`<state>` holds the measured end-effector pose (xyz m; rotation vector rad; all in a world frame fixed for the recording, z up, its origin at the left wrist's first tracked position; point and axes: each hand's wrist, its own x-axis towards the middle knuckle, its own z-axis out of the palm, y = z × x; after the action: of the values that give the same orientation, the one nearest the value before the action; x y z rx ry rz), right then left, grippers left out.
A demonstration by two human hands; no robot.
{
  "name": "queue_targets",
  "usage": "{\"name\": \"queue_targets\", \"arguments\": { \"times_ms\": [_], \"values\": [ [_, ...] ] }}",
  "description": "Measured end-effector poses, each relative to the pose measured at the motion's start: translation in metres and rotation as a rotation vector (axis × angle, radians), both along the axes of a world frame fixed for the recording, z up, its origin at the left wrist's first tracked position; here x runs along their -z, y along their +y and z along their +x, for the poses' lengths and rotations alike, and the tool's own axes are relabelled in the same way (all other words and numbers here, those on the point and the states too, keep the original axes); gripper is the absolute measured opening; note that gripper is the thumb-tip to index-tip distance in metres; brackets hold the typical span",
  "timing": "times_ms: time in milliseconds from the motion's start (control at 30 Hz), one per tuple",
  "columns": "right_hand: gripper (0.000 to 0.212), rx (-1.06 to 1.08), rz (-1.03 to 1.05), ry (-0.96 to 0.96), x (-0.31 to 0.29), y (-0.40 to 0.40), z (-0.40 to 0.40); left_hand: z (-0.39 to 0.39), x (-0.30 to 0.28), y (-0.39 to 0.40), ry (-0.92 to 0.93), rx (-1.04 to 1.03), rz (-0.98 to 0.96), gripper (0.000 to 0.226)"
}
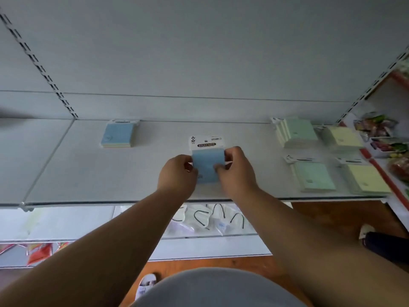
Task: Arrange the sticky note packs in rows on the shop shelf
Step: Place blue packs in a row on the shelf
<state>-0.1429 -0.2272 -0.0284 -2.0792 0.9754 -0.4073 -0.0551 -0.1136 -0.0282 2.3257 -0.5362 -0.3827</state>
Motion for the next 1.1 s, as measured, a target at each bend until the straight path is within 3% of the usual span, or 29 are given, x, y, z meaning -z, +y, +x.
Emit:
{"name": "queue_targets", "arguments": {
  "times_ms": [167,300,500,667,733,833,967,1100],
  "values": [
    [0.022,-0.040,-0.094,-0.200,0.002,0.048,0.030,0.031,0.001,0.055,-0.253,-0.041,-0.142,0.021],
    [0.018,-0.019,-0.091,-0.146,0.021,0.077,0.042,0.049,0.013,0.082,-0.248,0.087,-0.005,0.020],
    [0.015,0.064,-0.093,-0.112,0.023,0.101,0.062,0.074,0.012,0.100,-0.261,0.154,0.019,0.010],
    [0.014,0.071,-0.145,-0.181,0.012,0.140,0.098,0.101,0.006,0.139,-0.249,0.120,0.005,0.019],
    [0.012,0.030,-0.166,-0.116,0.014,0.155,0.110,0.116,0.004,0.157,-0.209,0.128,0.105,0.022],
    [0.033,-0.032,-0.164,0.037,0.019,0.172,0.124,0.135,0.005,0.180,-0.122,0.150,0.236,0.027],
    [0.042,-0.063,-0.130,0.174,0.017,0.179,0.139,0.149,0.005,0.193,0.024,0.063,0.215,0.042],
    [0.038,-0.077,-0.150,0.268,0.013,0.180,0.149,0.155,0.006,0.199,0.021,0.062,0.222,0.031]
  ]
}}
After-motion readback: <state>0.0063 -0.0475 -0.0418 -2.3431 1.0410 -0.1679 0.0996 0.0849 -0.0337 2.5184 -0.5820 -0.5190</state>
